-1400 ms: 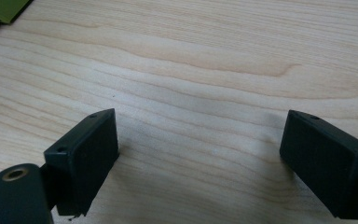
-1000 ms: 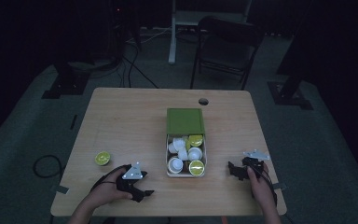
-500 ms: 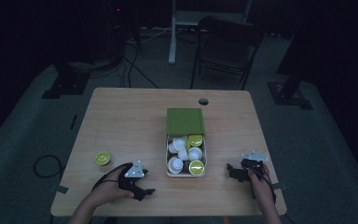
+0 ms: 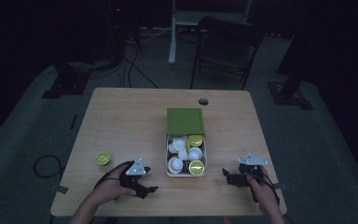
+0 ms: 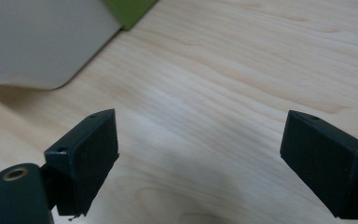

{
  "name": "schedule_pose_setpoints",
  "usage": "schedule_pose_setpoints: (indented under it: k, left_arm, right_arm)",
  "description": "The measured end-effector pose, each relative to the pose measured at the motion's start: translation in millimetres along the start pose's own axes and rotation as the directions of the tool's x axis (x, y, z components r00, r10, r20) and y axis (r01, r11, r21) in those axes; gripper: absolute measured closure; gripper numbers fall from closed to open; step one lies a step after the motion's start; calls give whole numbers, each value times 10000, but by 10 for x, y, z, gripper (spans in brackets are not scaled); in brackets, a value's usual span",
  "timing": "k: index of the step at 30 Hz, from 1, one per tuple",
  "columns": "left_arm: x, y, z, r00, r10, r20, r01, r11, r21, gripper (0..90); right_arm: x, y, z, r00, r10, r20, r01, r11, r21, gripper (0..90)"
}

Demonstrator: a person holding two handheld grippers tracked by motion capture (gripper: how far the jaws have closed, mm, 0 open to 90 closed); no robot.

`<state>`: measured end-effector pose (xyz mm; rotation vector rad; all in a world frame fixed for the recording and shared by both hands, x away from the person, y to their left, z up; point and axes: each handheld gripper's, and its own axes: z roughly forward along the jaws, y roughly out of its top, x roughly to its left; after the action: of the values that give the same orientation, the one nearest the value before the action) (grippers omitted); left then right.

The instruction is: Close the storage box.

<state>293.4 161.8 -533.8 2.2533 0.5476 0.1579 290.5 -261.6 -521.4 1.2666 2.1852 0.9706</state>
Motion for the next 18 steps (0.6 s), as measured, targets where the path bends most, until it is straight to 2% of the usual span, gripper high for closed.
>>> schedule_pose_setpoints:
  k: [2, 4, 9, 14, 18]
  left_arm:
    - [-2, 36, -21, 9999, -86, 69, 87, 9996, -252, 177]
    - [0, 66, -38, 9999, -131, -35, 129, 9988, -481, 177]
    - [6, 128, -66, 9996, -210, -165, 195, 9960, -869, 177]
    - [14, 188, -73, 9993, -283, -263, 252, 9935, -1108, 177]
    - [18, 230, -69, 9990, -325, -299, 283, 9911, -1300, 177]
  right_arm:
    - [26, -3, 9, 9998, -148, -143, 148, 9999, 28, 110]
    - [55, 2, 16, 9990, -326, -315, 325, 9995, -19, 109]
    - [92, 50, 7, 9968, -110, -796, 74, 9989, -459, 110]
    - [131, 101, 2, 9941, -304, -1045, 233, 9974, -686, 110]
    - [178, 138, 5, 9901, -250, -1382, 124, 9958, -911, 110]
